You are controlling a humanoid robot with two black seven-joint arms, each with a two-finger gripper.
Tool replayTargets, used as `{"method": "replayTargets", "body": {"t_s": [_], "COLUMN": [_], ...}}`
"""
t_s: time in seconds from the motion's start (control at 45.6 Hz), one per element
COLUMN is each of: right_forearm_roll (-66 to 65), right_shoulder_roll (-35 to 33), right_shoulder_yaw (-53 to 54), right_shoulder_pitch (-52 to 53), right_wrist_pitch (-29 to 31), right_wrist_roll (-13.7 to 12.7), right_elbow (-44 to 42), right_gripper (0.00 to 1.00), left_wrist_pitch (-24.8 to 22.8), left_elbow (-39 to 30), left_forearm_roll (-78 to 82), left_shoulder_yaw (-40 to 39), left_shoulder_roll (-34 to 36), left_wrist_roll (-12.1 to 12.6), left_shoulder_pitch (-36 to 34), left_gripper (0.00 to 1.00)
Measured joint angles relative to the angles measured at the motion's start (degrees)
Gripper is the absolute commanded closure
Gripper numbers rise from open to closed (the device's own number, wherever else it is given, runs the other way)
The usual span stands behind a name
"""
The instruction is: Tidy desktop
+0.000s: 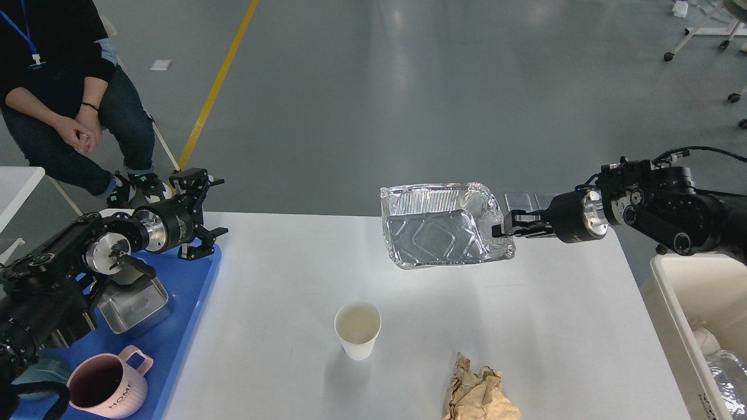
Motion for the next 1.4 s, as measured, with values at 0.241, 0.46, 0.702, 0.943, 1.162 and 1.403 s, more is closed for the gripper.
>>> {"method": "replayTargets", "body": {"t_s": [0.241, 0.46, 0.702, 0.943, 1.162, 1.403], "right_forearm_roll": [0.22, 0.53, 0.61, 0.61, 0.61, 0.64], "right_shoulder_roll": [0.76, 1.94, 2.2, 2.23, 1.92, 1.79], "right_shoulder_yaw": [0.09, 0.09, 0.13, 0.31, 0.31, 0.42], "right_shoulder_pitch": [0.09, 0.26, 0.76, 0.79, 1.09, 1.18], "right_wrist_pitch": [-0.7, -1.35, -1.54, -1.75, -1.78, -1.78], "right_wrist_roll": [0.0, 0.0, 0.0, 0.0, 0.04, 0.09], "right_elbow": [-0.24, -0.34, -0.34, -0.37, -0.4, -0.32], "right_gripper": [1.0, 1.0, 1.0, 1.0, 1.0, 1.0], "left_wrist_pitch": [-2.15, -3.11, -8.95, -23.15, -27.89, -27.98], "left_elbow": [-14.26, -34.68, -44.79, -45.44, -45.18, -45.73], "left_forearm_roll": [10.47, 17.61, 18.01, 17.92, 17.58, 18.45], "left_shoulder_yaw": [9.23, 9.84, 9.63, 7.68, 7.55, 5.38], "left_shoulder_roll": [13.93, 32.86, 49.03, 61.94, 69.51, 67.08], "left_wrist_roll": [-0.92, -2.18, -7.74, -9.3, -9.64, -18.37], "left_shoulder_pitch": [1.74, 5.36, 5.65, 4.81, 4.8, 4.76], "left_gripper": [0.01, 0.01, 0.01, 0.01, 0.03, 0.07]}}
